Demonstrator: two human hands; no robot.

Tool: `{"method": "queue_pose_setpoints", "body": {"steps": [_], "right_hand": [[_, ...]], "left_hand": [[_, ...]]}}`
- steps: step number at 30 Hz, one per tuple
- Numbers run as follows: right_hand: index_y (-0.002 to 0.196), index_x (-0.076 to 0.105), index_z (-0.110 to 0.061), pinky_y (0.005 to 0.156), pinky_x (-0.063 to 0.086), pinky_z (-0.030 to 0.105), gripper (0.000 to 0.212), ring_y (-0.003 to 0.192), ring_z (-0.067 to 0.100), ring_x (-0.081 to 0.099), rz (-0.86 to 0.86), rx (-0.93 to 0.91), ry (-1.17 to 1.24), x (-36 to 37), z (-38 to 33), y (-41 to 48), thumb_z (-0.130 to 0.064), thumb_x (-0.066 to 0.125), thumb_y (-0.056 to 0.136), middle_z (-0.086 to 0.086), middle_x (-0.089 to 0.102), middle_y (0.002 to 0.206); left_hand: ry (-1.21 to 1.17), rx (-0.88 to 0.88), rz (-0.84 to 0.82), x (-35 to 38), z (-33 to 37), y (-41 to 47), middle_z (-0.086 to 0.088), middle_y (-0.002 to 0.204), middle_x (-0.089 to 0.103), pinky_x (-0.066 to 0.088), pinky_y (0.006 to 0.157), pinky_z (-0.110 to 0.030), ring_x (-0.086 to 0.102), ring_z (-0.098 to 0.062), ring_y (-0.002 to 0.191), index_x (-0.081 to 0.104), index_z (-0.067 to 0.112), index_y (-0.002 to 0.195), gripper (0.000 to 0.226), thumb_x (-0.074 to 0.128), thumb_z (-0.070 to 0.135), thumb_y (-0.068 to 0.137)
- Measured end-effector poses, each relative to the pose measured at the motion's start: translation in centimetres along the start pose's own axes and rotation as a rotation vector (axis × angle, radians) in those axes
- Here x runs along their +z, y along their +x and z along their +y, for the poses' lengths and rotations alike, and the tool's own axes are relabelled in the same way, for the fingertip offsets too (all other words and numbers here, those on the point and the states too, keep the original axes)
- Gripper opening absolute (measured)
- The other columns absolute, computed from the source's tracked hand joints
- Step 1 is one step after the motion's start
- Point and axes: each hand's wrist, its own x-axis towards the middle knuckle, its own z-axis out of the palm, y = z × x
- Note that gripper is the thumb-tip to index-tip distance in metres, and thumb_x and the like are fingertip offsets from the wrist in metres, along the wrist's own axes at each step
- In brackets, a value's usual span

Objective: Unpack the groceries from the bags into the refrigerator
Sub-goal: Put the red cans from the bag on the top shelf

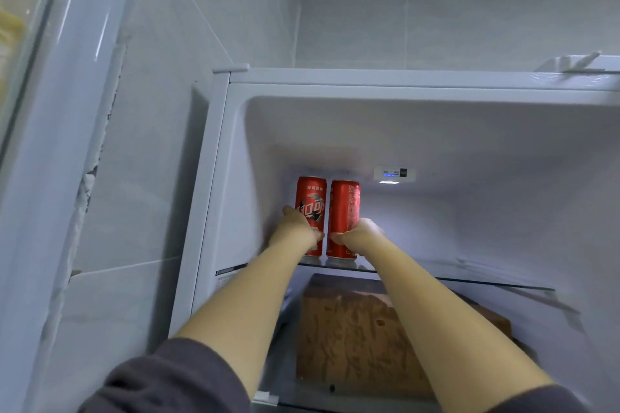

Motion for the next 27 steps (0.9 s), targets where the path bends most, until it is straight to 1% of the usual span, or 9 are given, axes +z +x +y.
{"method": "queue_pose_setpoints", "body": {"steps": [2, 3, 5, 7, 9, 13, 18, 24, 27], "right_hand": [[0.13, 0.05, -0.013, 0.089, 0.05, 0.032, 0.06, 0.098, 0.021, 0.06, 0.02, 0.021, -0.045, 0.4, 0.0, 1.0, -0.045, 0.071, 0.084, 0.007, 0.063, 0.119], [0.13, 0.049, -0.014, 0.095, 0.05, 0.036, 0.064, 0.102, 0.023, 0.062, 0.042, 0.041, -0.074, 0.7, 0.0, 1.5, -0.048, 0.073, 0.082, 0.007, 0.063, 0.118], [0.129, 0.042, -0.014, 0.098, 0.049, 0.042, 0.073, 0.108, 0.026, 0.062, 0.09, 0.089, -0.124, 1.1, 0.0, 2.3, -0.054, 0.075, 0.077, 0.007, 0.061, 0.118], [0.126, 0.039, -0.015, 0.096, 0.05, 0.04, 0.072, 0.107, 0.026, 0.062, 0.109, 0.095, -0.199, 1.3, 0.1, 2.8, -0.057, 0.073, 0.078, 0.006, 0.06, 0.117], [0.123, 0.044, -0.017, 0.09, 0.051, 0.036, 0.063, 0.101, 0.023, 0.063, 0.119, 0.086, -0.273, 1.4, 0.2, 3.1, -0.057, 0.069, 0.081, 0.004, 0.062, 0.113], [0.12, 0.056, -0.016, 0.088, 0.055, 0.037, 0.051, 0.094, 0.023, 0.065, 0.121, 0.058, -0.262, 1.7, 0.6, 3.9, -0.049, 0.07, 0.084, 0.004, 0.065, 0.106], [0.119, 0.057, -0.014, 0.086, 0.055, 0.036, 0.041, 0.094, 0.024, 0.065, 0.145, 0.018, -0.243, 1.6, 1.0, 4.4, -0.037, 0.07, 0.088, 0.007, 0.065, 0.108], [0.119, 0.058, -0.011, 0.082, 0.054, 0.033, 0.034, 0.088, 0.023, 0.062, 0.154, 0.016, -0.285, 1.8, 1.0, 5.0, -0.029, 0.067, 0.091, 0.006, 0.061, 0.1], [0.117, 0.059, -0.011, 0.085, 0.055, 0.034, 0.032, 0.091, 0.023, 0.064, 0.161, 0.027, -0.285, 1.7, 1.2, 4.7, -0.03, 0.066, 0.092, 0.006, 0.063, 0.102]], "left_hand": [[0.0, -0.004, 0.003, 0.8, 0.1, 0.8, -0.014, 0.135, 0.051, 0.048, 0.095, -0.042, 0.057, -0.031, 0.117, 0.029, 0.01, 0.138, 0.068, 0.07, 0.028, 0.087], [0.017, -0.003, 0.003, 1.1, 0.0, 1.3, -0.013, 0.135, 0.051, 0.048, 0.095, -0.042, 0.057, -0.03, 0.117, 0.03, 0.01, 0.139, 0.068, 0.07, 0.029, 0.087], [0.09, 0.01, 0.014, 1.6, -0.3, 2.2, -0.012, 0.135, 0.052, 0.049, 0.095, -0.041, 0.058, -0.03, 0.117, 0.034, 0.01, 0.139, 0.068, 0.07, 0.035, 0.086], [0.199, 0.03, 0.041, 2.1, -0.6, 3.2, -0.013, 0.132, 0.055, 0.05, 0.095, -0.039, 0.059, -0.029, 0.114, 0.04, 0.01, 0.137, 0.067, 0.069, 0.041, 0.085], [0.26, 0.042, 0.048, 2.5, -0.8, 4.2, -0.012, 0.127, 0.058, 0.051, 0.094, -0.038, 0.06, -0.028, 0.109, 0.047, 0.011, 0.134, 0.063, 0.069, 0.044, 0.085], [0.271, 0.052, 0.055, 3.0, -1.0, 5.0, -0.012, 0.123, 0.061, 0.05, 0.091, -0.037, 0.061, -0.028, 0.107, 0.05, 0.009, 0.13, 0.055, 0.067, 0.039, 0.088], [0.196, 0.073, 0.145, 3.3, -1.1, 5.5, -0.014, 0.13, 0.055, 0.051, 0.089, -0.039, 0.059, -0.031, 0.114, 0.037, 0.009, 0.135, 0.063, 0.072, 0.027, 0.086], [0.273, 0.121, 0.139, 3.9, -1.4, 5.9, -0.014, 0.126, 0.057, 0.048, 0.092, -0.039, 0.057, -0.029, 0.114, 0.046, 0.008, 0.132, 0.046, 0.062, 0.027, 0.093], [0.264, 0.119, 0.139, 4.2, -1.6, 5.9, -0.013, 0.125, 0.057, 0.048, 0.091, -0.038, 0.057, -0.029, 0.113, 0.046, 0.01, 0.133, 0.046, 0.061, 0.028, 0.094]]}}
